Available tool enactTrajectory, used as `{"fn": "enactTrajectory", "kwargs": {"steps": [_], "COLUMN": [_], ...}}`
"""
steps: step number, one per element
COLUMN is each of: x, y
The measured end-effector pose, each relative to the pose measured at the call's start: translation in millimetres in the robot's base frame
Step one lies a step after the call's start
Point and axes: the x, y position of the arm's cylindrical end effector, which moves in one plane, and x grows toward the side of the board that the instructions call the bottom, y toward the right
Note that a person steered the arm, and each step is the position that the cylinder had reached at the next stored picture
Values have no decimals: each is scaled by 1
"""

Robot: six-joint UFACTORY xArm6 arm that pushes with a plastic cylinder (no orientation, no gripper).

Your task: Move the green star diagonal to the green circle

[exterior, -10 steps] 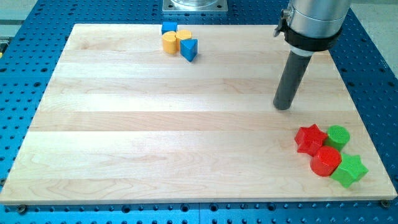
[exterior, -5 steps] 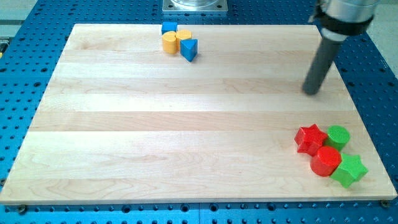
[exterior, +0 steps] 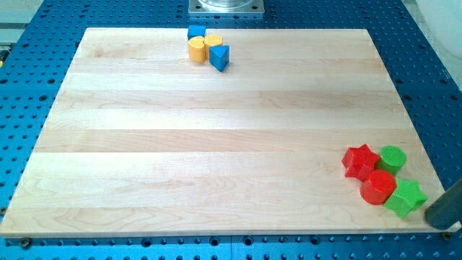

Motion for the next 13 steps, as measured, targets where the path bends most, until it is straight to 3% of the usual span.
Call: {"fn": "enactTrajectory", "kwargs": {"steps": [5, 7, 13], "x": [-51, -21, -100], "y": [-124, -106, -77]}}
